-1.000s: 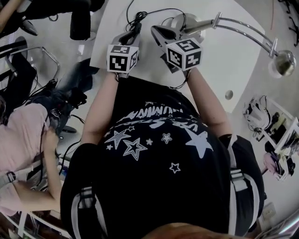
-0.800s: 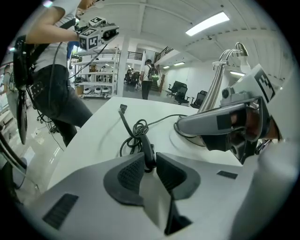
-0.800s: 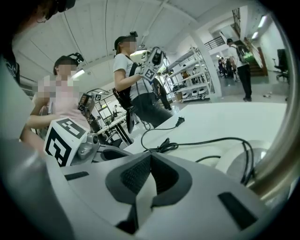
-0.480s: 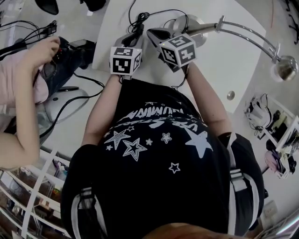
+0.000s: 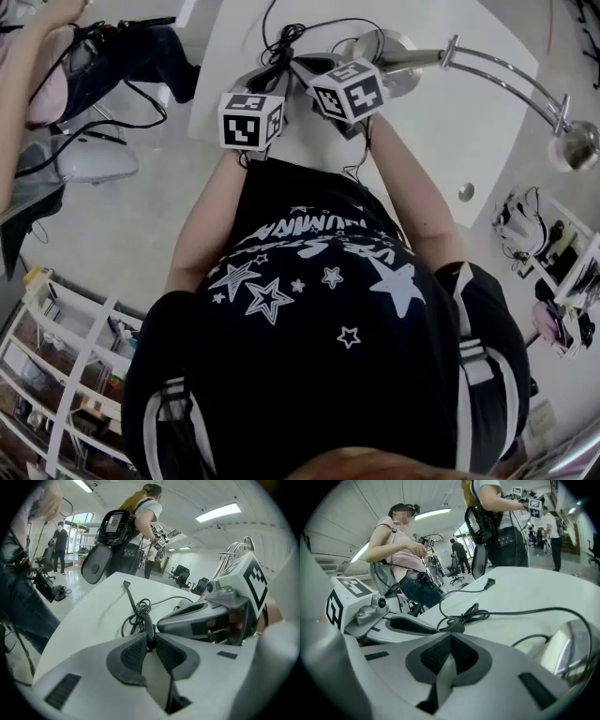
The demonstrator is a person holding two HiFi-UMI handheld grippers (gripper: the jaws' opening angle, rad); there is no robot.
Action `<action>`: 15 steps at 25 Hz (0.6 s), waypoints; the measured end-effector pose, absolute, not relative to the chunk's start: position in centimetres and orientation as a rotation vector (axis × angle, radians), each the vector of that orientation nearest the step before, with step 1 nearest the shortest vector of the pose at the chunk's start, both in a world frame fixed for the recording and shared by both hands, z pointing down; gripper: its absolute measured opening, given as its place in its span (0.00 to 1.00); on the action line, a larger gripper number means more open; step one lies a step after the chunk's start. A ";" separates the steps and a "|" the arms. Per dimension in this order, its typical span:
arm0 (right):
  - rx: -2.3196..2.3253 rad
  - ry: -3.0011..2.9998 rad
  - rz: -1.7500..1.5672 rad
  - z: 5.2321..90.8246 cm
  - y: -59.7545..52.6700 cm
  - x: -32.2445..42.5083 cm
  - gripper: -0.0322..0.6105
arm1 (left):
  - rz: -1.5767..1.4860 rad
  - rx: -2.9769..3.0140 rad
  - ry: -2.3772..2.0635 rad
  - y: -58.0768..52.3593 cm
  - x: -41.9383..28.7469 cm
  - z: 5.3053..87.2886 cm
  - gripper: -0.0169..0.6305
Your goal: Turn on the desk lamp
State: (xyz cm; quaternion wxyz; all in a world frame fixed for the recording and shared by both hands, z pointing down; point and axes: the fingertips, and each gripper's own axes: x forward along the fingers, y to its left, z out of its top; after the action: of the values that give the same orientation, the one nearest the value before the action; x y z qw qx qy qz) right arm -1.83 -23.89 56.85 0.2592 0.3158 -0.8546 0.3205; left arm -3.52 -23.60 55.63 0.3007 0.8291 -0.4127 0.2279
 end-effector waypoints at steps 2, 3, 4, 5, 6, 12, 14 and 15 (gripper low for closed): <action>0.861 -2.298 0.875 57.2 -23.8 -1.9 0.06 | 0.602 2.191 -1.090 -23.5 -3.5 55.7 0.12; 0.863 -2.295 0.880 57.2 -23.8 -1.8 0.06 | 0.602 2.188 -1.083 -23.5 -3.5 55.7 0.12; 0.862 -2.295 0.887 57.1 -23.9 -1.8 0.06 | 0.605 2.189 -1.073 -23.5 -3.4 55.6 0.12; 0.860 -2.295 0.894 57.0 -24.0 -1.7 0.06 | 0.610 2.193 -1.059 -23.6 -3.3 55.5 0.12; 0.858 -2.294 0.902 56.9 -24.1 -1.6 0.06 | 0.613 2.198 -1.045 -23.7 -3.2 55.4 0.12; 0.870 -2.275 0.961 56.8 -24.4 -1.4 0.06 | 0.633 2.221 -1.010 -23.5 -2.9 55.0 0.12; 0.852 -2.271 0.997 56.5 -24.4 -1.6 0.06 | 0.633 2.219 -0.999 -23.4 -3.1 54.8 0.12; 0.845 -2.271 1.007 56.2 -24.5 -1.7 0.06 | 0.630 2.217 -0.995 -23.4 -3.2 54.7 0.12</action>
State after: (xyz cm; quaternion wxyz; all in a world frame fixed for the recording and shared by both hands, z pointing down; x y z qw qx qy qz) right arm -1.65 -24.49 56.17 0.2559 0.3113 -0.8367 0.3710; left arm -3.17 -23.45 54.66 0.3105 0.8395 -0.3769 0.2384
